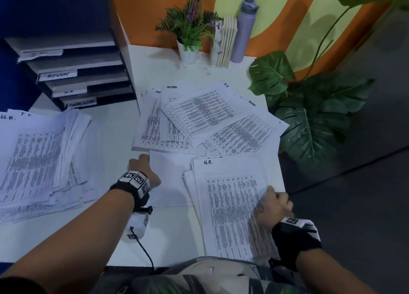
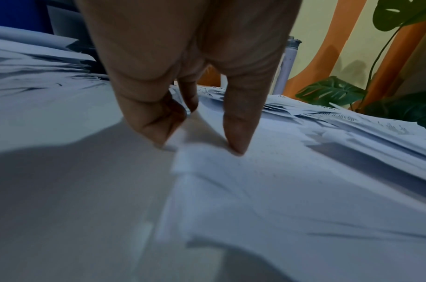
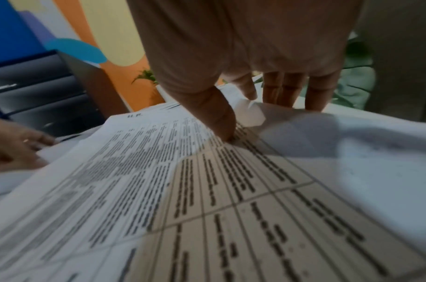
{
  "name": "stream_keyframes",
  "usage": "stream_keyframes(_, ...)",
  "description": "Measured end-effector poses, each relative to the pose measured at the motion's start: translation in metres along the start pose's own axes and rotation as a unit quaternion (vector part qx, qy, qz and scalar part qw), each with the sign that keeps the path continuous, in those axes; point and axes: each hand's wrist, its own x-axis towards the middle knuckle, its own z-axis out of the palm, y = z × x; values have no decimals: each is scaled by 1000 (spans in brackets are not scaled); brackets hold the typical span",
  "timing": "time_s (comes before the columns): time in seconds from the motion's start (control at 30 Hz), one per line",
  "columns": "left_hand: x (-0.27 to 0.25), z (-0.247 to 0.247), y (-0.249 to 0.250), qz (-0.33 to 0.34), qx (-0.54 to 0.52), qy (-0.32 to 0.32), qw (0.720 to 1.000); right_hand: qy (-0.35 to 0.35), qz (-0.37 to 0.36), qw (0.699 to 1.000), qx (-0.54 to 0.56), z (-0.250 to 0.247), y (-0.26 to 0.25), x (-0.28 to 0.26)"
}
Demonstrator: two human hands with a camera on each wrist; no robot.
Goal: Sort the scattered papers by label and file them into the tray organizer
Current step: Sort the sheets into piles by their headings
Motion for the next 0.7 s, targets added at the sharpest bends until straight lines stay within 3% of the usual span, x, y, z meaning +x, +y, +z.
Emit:
stream_keyframes(0.1,-1,2,-1,6,-39,-21,999,-25,0,999,32,2,-15,1)
stream_keyframes(0.2,-4,-2,-5,-2,-67,-44,997,-76,-63,992,76,-6,-19,8)
stream_keyframes(0.33,0,-13,-23,9,-60,-75,995,-139,-160,949,234,-48,-22,12)
stream_keyframes(0.43,11,-25,-35,7,-88,-83,993,-168,-139,896,388,-85,-32,20)
stream_keyframes(0.63,39,-57,-27,-4,-132,25,991,-78,-58,820,565,-119,-79,79)
stream_keyframes(0.7,52,-65,-21,-3,-144,35,989,-52,-15,816,575,-115,-99,100)
